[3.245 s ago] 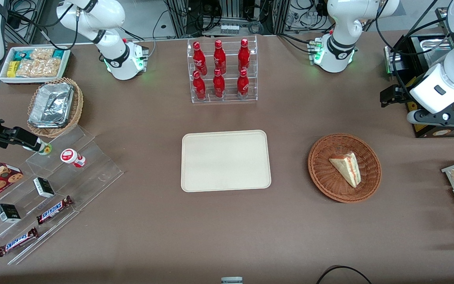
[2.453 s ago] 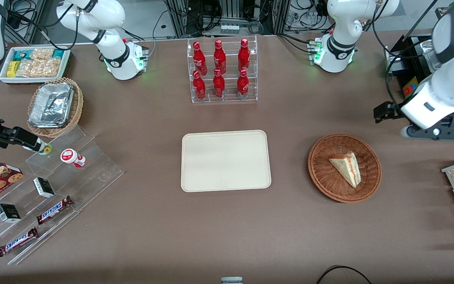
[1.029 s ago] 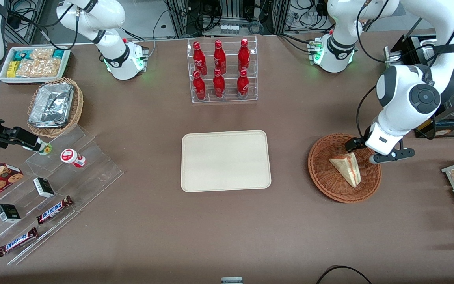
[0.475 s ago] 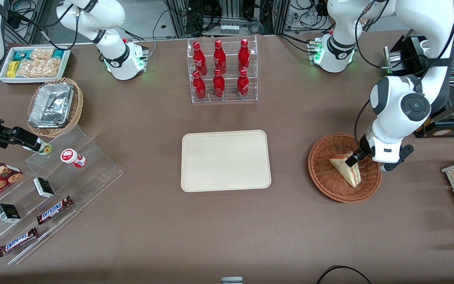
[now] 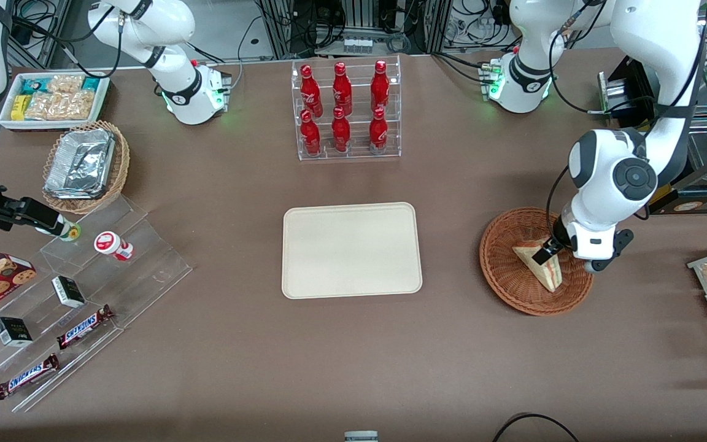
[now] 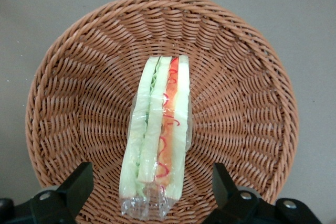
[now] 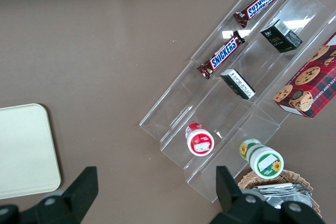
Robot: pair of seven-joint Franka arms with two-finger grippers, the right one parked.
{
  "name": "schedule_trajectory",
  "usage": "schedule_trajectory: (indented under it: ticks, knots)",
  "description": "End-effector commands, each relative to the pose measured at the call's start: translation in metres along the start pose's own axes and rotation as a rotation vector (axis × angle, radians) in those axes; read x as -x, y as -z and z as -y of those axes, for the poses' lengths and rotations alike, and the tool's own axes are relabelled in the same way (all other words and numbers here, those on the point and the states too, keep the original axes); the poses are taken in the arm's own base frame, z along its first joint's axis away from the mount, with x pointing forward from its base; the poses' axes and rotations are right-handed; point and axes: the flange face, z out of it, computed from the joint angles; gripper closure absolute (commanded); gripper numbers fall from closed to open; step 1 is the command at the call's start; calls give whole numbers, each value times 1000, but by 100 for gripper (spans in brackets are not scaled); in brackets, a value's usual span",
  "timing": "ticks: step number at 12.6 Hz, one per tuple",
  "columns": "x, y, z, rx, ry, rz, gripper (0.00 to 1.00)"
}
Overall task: Place sandwich from basket to tray
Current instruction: 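Close the left gripper on the sandwich and lift it from the basket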
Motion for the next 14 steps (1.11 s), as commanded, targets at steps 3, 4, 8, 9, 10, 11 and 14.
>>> schedule_trajectory:
  ticks: [3,4,8,9,10,11,14]
  knots:
    - [1,-25,-4,-2,7,1,0]
    - [1,-28,-4,-5,7,5,3]
    - [2,-30,-3,-10,7,9,100]
    - [2,-28,-3,-12,0,11,100]
    - [2,-25,-3,-10,-9,9,100]
    - [2,-21,-5,-13,-20,10,100]
    - [-4,11,-14,-37,-77,27,100]
